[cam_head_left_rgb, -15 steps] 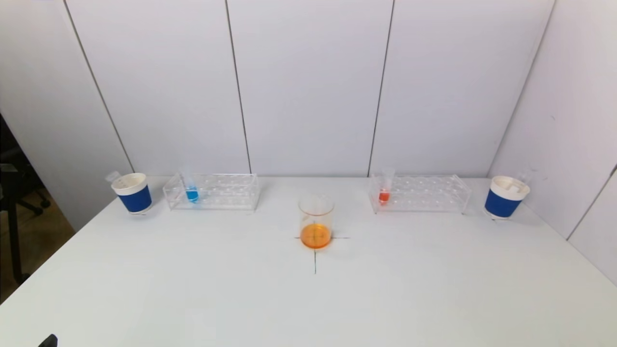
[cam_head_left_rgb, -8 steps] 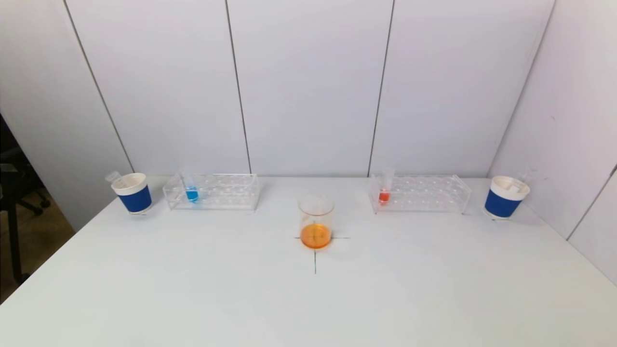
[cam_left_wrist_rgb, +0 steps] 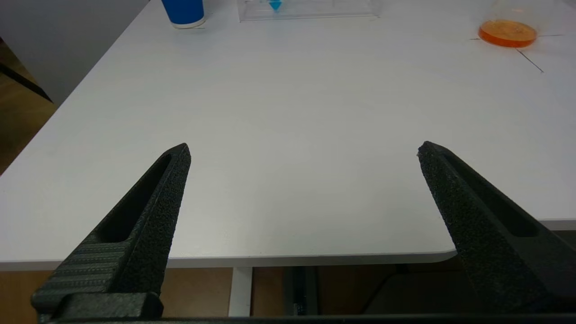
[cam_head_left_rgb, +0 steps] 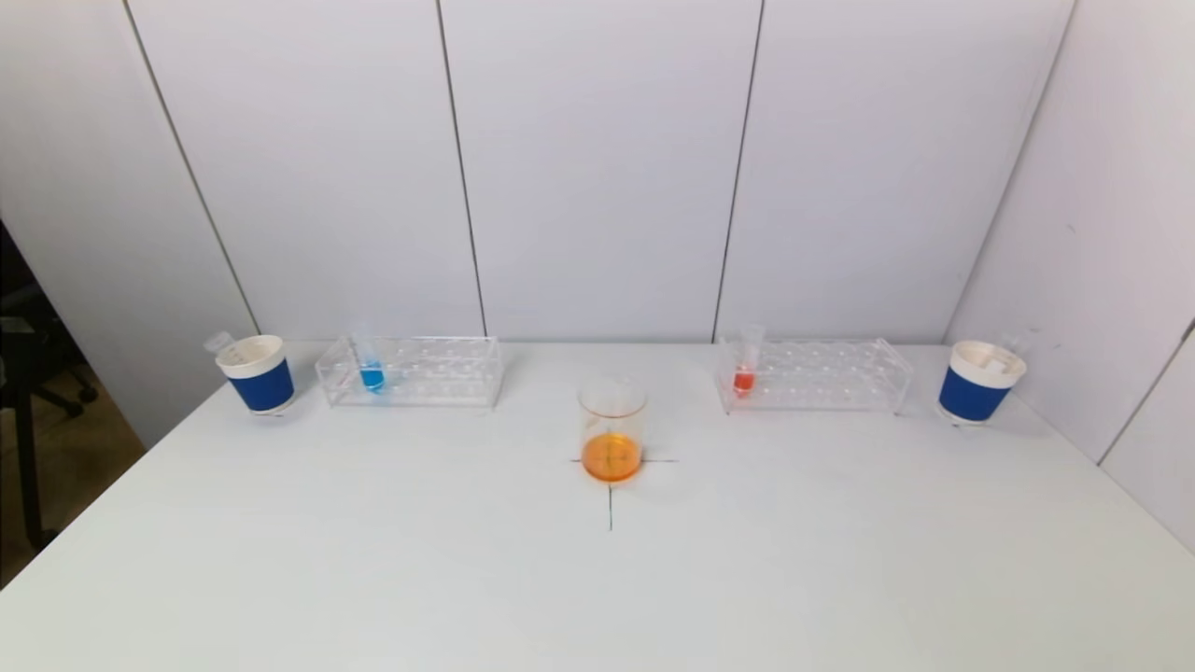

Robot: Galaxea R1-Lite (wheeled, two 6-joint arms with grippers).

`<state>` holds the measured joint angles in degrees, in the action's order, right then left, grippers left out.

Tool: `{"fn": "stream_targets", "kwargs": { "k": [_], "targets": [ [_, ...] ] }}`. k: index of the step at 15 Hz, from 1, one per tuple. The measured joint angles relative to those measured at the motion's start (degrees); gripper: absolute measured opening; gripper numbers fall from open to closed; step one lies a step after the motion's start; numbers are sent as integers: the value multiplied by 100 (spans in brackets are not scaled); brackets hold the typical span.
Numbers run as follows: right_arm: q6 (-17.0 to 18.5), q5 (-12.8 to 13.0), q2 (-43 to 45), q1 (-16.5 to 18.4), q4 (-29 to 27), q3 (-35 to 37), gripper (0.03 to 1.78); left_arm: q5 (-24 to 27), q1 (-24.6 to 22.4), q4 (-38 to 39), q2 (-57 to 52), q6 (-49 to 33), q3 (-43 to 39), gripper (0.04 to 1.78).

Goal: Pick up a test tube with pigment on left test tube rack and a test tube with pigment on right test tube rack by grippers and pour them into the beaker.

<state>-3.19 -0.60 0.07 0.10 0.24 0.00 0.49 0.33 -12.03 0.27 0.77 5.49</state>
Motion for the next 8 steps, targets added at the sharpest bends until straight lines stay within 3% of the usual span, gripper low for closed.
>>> {"fn": "stream_targets", "kwargs": {
  "k": [8],
  "targets": [
    [-5,0,0,0,0,0,177,-41,2,479,-37,-215,-238,176]
  ]
}}
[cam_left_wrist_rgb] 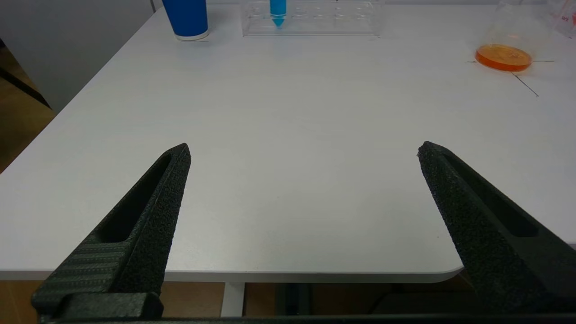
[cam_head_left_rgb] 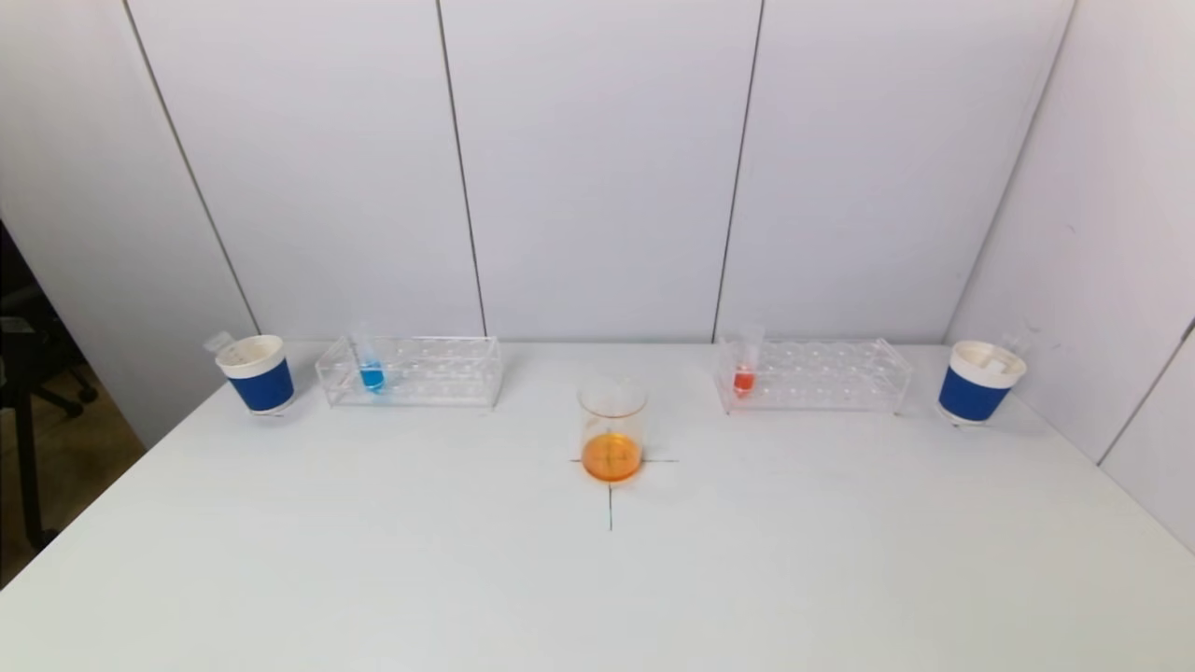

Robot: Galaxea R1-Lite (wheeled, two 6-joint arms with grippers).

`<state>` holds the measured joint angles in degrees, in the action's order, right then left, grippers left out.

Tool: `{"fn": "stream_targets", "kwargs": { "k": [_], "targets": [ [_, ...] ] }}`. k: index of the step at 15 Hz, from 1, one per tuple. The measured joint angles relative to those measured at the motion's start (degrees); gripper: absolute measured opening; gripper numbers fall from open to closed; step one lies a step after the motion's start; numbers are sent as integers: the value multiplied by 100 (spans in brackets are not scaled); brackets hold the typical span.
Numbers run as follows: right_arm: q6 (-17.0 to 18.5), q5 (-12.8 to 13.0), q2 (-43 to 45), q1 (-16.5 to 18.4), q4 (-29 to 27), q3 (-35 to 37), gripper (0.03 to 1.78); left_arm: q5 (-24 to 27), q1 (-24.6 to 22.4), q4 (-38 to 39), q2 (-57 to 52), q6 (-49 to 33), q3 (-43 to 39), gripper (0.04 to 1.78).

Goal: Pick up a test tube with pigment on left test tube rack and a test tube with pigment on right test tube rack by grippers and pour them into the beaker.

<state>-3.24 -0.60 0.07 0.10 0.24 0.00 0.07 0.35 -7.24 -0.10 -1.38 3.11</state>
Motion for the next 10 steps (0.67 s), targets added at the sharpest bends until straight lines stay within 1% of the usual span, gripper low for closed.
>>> {"fn": "stream_targets", "kwargs": {
  "k": [10],
  "targets": [
    [-9,0,0,0,2,0,177,2,0,0,0,0,-5,176]
  ]
}}
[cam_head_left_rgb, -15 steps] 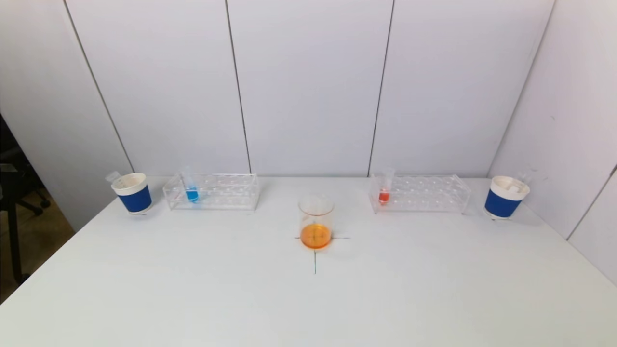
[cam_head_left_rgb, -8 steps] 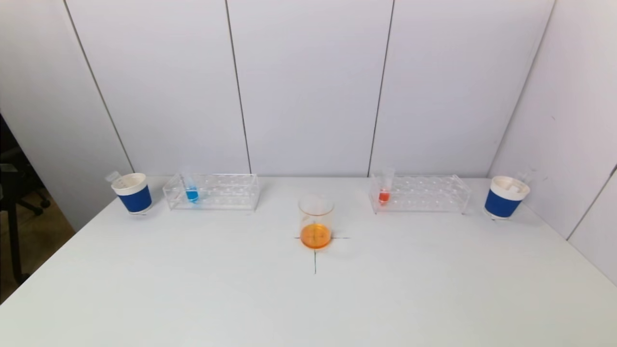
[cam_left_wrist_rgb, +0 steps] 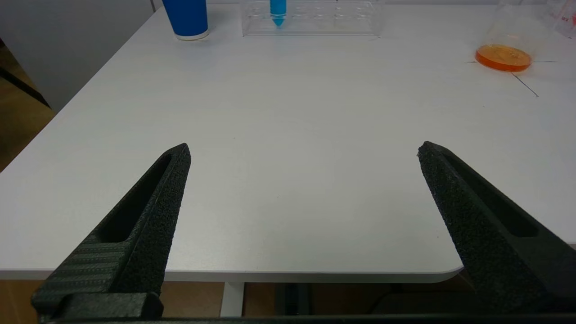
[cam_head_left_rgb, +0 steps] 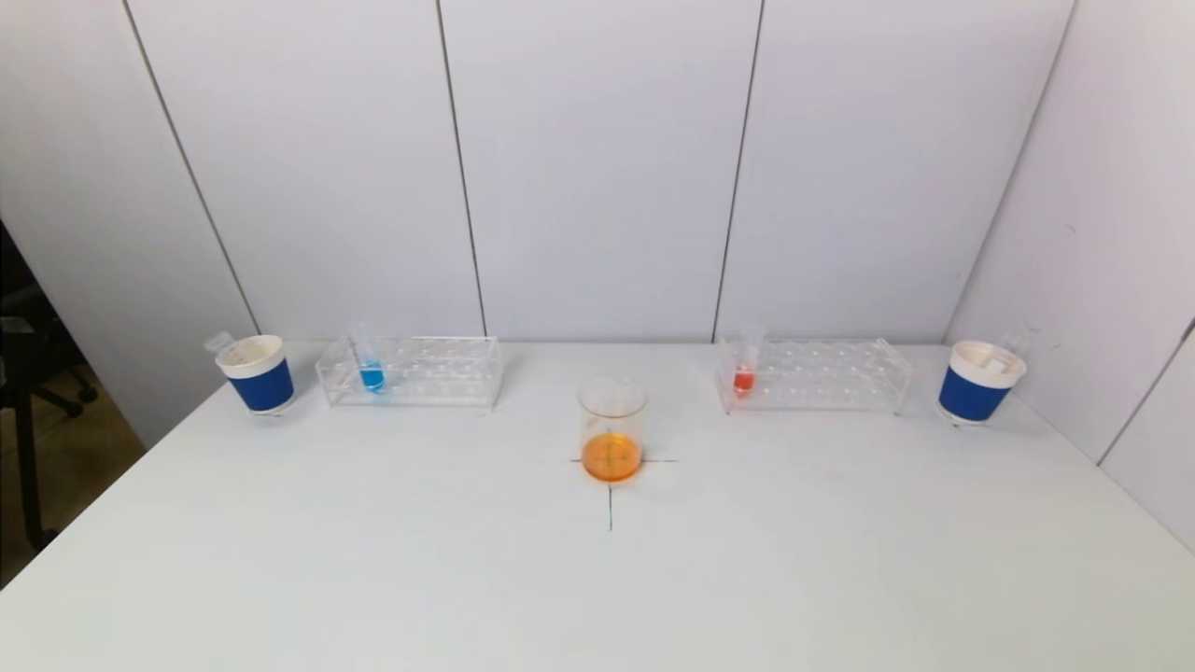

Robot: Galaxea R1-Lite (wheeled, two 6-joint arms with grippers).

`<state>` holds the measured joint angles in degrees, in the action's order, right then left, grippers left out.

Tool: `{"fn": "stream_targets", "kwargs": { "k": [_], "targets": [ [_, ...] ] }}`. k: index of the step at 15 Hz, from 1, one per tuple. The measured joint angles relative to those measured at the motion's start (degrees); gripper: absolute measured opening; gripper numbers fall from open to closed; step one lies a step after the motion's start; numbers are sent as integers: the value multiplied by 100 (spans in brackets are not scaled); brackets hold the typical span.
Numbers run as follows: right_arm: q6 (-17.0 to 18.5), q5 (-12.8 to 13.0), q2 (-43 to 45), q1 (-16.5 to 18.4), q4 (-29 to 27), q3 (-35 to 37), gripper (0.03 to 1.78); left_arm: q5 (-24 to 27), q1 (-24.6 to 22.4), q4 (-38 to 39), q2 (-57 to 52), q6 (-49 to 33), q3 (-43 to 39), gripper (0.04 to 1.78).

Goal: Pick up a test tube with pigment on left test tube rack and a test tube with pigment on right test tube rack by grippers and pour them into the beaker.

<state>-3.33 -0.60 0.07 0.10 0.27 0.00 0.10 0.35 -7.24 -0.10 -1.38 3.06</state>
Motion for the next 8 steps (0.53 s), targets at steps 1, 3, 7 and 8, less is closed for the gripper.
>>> {"fn": "stream_targets", "kwargs": {
  "k": [1,3,7,8],
  "targets": [
    [2,0,0,0,4,0,177,1,0,0,0,1,0,176],
    [30,7,0,0,0,0,177,0,0,0,0,0,0,176],
    [94,87,0,0,-9,-5,177,-2,0,0,0,0,0,176],
    [165,84,0,0,4,-5,177,-2,-2,0,0,0,2,176]
  ]
}}
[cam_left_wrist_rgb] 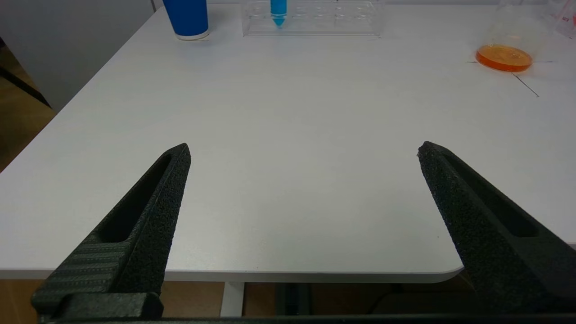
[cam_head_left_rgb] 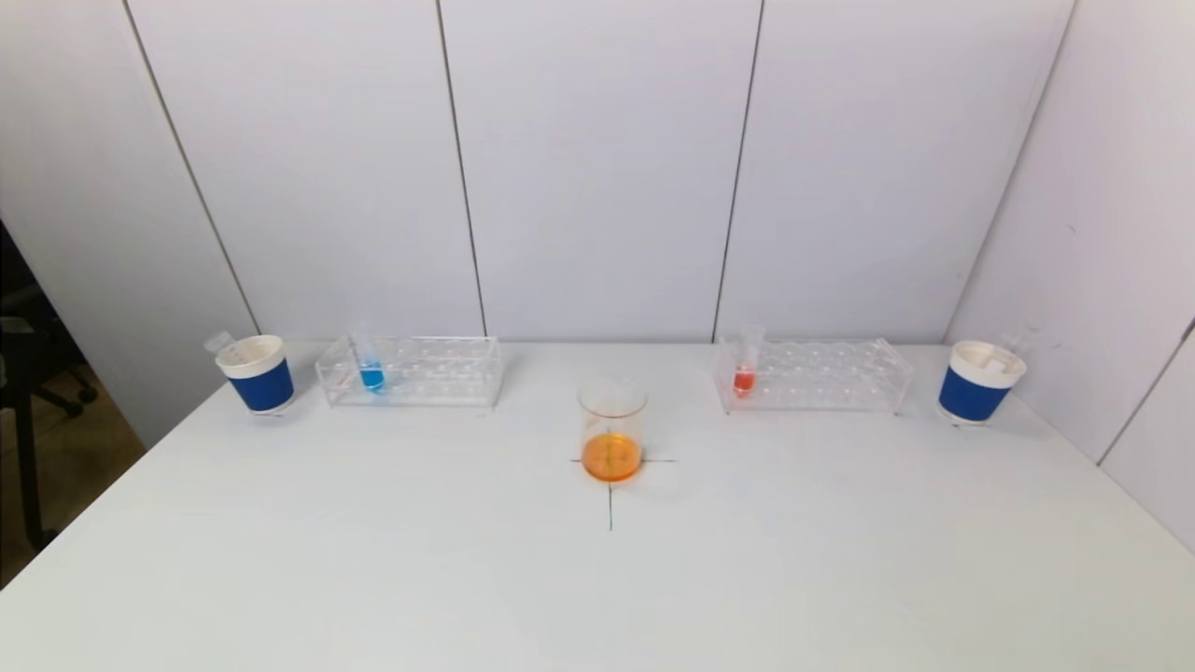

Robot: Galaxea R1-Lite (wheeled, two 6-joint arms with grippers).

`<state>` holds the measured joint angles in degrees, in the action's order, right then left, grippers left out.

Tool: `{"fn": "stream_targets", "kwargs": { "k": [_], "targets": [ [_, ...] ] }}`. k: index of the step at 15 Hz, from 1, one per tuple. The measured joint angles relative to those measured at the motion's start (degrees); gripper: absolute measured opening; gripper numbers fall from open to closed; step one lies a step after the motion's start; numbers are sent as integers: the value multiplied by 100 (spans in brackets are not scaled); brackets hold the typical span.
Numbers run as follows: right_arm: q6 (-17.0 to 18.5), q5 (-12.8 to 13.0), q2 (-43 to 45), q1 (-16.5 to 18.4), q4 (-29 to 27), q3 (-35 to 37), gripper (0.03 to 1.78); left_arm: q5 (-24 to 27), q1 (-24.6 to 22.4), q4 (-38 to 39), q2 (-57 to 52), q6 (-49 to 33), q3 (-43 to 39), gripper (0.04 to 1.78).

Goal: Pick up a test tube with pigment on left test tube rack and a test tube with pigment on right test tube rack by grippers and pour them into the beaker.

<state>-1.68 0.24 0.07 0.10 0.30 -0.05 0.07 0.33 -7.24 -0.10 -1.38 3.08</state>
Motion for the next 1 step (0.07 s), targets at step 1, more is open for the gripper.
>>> {"fn": "stream_targets", "kwargs": {
  "k": [1],
  "targets": [
    [48,2,0,0,-1,2,177,0,0,-2,0,0,-2,176]
  ]
}}
